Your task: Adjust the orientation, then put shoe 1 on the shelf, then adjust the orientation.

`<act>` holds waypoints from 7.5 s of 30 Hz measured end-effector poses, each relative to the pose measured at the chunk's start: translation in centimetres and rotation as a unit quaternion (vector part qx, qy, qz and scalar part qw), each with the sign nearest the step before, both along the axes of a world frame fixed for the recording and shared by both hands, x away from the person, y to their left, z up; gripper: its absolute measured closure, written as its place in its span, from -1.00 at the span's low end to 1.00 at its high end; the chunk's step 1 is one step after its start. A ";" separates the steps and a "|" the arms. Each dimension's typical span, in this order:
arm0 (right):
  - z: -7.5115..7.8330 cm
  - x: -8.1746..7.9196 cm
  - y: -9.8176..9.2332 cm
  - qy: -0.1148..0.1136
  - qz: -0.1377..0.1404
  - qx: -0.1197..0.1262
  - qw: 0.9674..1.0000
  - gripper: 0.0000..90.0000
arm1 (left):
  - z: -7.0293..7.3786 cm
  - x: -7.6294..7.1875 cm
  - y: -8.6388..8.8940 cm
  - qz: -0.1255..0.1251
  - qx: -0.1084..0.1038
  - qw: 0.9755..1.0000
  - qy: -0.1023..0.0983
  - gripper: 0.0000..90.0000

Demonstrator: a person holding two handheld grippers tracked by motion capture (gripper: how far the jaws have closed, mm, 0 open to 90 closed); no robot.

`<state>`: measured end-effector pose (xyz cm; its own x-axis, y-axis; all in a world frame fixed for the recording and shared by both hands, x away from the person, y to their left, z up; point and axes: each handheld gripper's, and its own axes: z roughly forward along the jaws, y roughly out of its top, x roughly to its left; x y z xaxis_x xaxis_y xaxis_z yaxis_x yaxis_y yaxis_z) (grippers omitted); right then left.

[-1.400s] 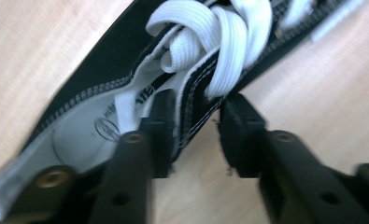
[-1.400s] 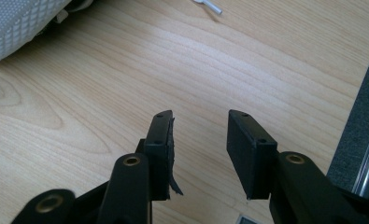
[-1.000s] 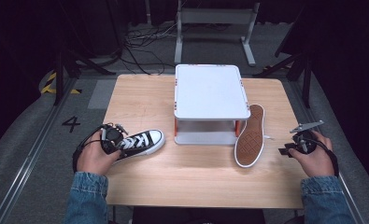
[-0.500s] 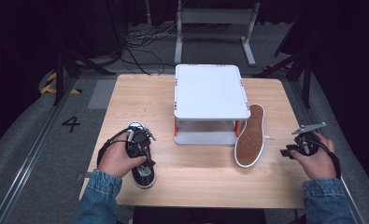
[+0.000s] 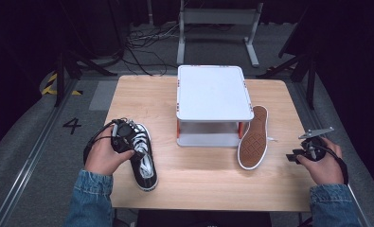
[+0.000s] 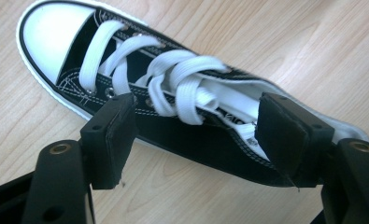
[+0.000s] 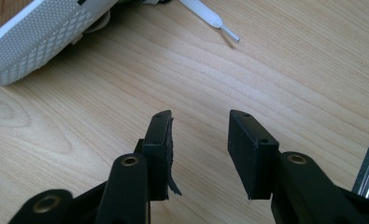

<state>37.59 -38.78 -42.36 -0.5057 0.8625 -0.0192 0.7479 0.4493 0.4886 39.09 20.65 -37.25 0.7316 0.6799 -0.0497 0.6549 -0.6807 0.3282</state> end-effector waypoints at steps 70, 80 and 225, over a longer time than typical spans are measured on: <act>-0.1 -1.6 -0.4 -0.014 0.001 -0.003 1.000 0.38 | 12.9 4.3 -3.7 -0.054 0.057 0.995 -0.067 0.80; -0.1 -1.2 -0.1 -0.016 0.006 0.002 1.000 0.38 | 16.3 5.5 -6.5 -0.074 0.074 0.989 -0.106 0.80; 2.2 3.9 7.5 -0.050 0.056 0.044 0.996 1.00 | -7.3 0.9 1.4 0.085 -0.012 0.996 -0.039 -0.42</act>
<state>41.48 -31.29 -40.19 -0.5988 0.8009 -0.0017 0.6403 0.4800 0.5997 40.03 22.03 -44.56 0.6088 0.7932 -0.0144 0.7312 -0.5540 0.3981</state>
